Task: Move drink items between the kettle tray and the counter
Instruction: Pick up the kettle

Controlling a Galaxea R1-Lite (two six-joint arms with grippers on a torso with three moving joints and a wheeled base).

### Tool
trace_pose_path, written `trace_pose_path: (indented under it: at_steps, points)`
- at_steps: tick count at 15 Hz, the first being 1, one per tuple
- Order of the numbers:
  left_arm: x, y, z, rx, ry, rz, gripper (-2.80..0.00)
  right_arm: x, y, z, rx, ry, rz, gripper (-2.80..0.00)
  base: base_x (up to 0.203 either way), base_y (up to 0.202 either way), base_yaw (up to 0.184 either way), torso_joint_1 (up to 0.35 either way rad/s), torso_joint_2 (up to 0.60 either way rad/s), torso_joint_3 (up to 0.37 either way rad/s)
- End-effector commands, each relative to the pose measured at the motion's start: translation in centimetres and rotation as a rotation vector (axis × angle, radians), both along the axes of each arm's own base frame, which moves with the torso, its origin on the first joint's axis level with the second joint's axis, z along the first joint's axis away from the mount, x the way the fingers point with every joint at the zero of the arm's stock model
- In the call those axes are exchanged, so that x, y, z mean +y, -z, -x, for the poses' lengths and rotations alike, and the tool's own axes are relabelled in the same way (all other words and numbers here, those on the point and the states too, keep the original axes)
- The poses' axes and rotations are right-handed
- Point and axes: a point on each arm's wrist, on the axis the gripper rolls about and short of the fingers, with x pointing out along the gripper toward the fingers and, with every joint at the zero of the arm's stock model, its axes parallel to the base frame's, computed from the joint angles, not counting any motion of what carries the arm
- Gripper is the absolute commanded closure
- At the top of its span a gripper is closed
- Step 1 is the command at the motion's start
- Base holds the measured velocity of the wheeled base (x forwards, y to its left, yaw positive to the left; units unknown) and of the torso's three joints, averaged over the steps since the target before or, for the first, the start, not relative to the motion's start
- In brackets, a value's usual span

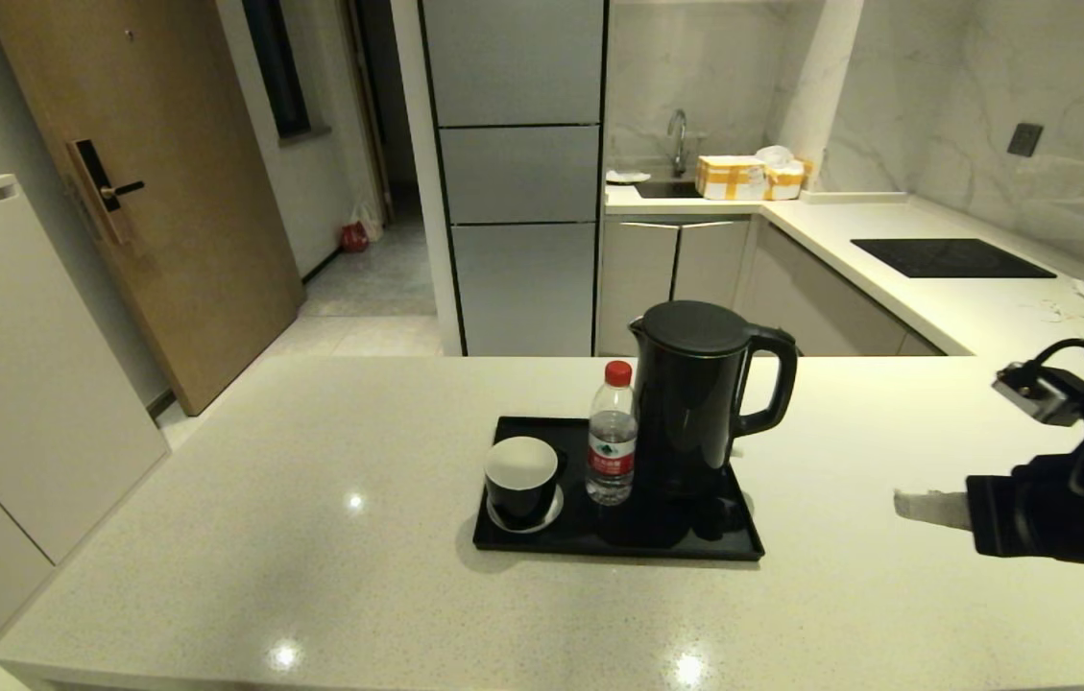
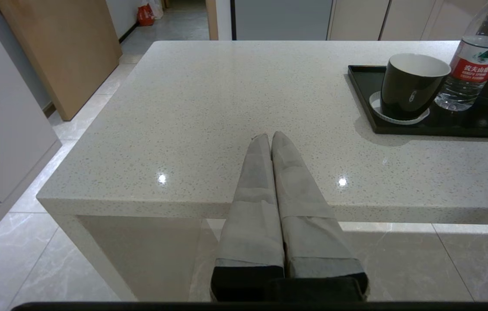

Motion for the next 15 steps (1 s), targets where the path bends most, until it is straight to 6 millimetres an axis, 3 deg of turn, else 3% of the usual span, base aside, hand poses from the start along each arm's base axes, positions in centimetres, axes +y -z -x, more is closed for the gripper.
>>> trace_pose_path:
  at_steps: [1, 3, 4, 7, 15]
  points:
    - [0.0, 0.0, 0.0, -0.001, -0.001, 0.0, 0.0, 1.1, 4.5, -4.9, 0.045, 0.013, 0.05, -2.8, 0.0, 0.0, 0.0, 0.0, 0.0, 0.0]
    - [0.0, 0.0, 0.0, -0.001, -0.001, -0.001, 0.0, 2.2, 5.7, -8.7, -0.09, 0.11, 0.138, -2.8, 0.0, 0.0, 0.0, 0.0, 0.0, 0.0]
    - [0.0, 0.0, 0.0, 0.0, -0.001, -0.001, 0.0, 2.7, 5.2, -10.4, -0.183, 0.166, 0.167, -2.8, 0.0, 0.0, 0.0, 0.0, 0.0, 0.0]
    - [0.0, 0.0, 0.0, -0.001, -0.001, -0.001, 0.0, 3.2, 4.9, -13.6, -0.257, 0.24, 0.19, -2.8, 0.0, 0.0, 0.0, 0.0, 0.0, 0.0]
    - [0.0, 0.0, 0.0, 0.001, 0.001, 0.0, 0.0, 5.0, 8.0, -16.0, -0.328, 0.269, 0.196, -2.8, 0.0, 0.0, 0.0, 0.0, 0.0, 0.0]
